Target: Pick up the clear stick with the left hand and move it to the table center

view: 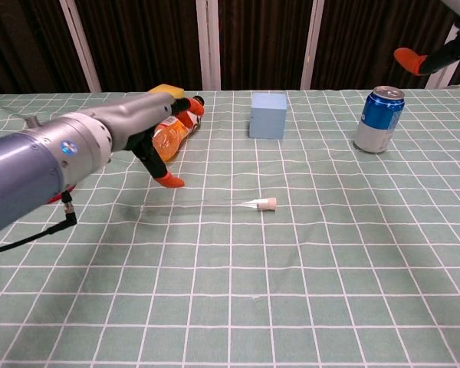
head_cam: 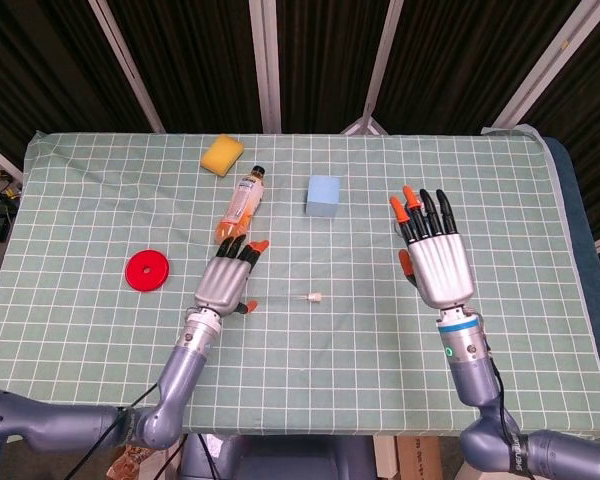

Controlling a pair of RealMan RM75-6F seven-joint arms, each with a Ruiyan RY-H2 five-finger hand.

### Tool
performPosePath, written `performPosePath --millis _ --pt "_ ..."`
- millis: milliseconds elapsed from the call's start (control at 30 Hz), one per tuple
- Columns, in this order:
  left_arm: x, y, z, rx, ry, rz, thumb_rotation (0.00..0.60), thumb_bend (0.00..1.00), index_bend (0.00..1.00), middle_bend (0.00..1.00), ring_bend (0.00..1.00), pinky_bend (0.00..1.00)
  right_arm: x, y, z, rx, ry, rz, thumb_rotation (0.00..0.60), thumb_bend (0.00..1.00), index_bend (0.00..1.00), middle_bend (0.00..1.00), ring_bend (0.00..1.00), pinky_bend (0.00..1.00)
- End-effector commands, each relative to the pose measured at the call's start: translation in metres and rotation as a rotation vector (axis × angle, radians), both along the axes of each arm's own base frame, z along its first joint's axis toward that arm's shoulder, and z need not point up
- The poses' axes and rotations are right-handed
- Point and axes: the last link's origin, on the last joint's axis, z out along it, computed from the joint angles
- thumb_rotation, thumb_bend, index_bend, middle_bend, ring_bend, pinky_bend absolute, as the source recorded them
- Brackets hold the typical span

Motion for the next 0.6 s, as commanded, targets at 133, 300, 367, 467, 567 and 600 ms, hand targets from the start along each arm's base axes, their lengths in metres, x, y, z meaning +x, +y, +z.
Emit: performPosePath --millis 133,300,367,467,567,600 --pt "-0.052 -0.024 0.074 0.155 -0.097 -0.004 0.6 0.21 0.1 0.13 0.0 0.0 -0.041 0.04 0.022 0.028 -0.094 -0.112 0.6 0.32 0.0 0.0 0.0 0.0" --pt "-0.098 -0.049 0.113 0.232 -0.098 0.001 0.6 0.2 0.1 0.11 0.0 0.0 -0.081 0.073 0.033 0.061 -0.139 -0.226 0.6 0.31 0.0 0.0 0.0 0.0" --pt "-0.118 -0.062 0.127 0.261 -0.091 -0.001 0.6 0.2 0.1 0.09 0.0 0.0 -0.096 0.087 0.037 0.072 -0.174 -0.272 0.6 0.31 0.0 0.0 0.0 0.0" --pt "-0.151 -0.087 0.145 0.29 -0.06 0.009 0.6 0.2 0.09 0.09 0.0 0.0 -0.115 0.107 0.044 0.093 -0.193 -0.326 0.6 0.31 0.0 0.0 0.0 0.0" --pt "-0.181 -0.11 0.16 0.297 -0.03 0.047 0.6 0.19 0.08 0.08 0.0 0.0 -0.132 0.124 0.051 0.09 -0.164 -0.342 0.6 0.31 0.0 0.0 0.0 0.0" --pt "-0.188 -0.116 0.163 0.298 -0.023 0.061 0.6 0.19 0.08 0.08 0.0 0.0 -0.136 0.128 0.053 0.086 -0.162 -0.347 0.6 0.31 0.0 0.0 0.0 0.0"
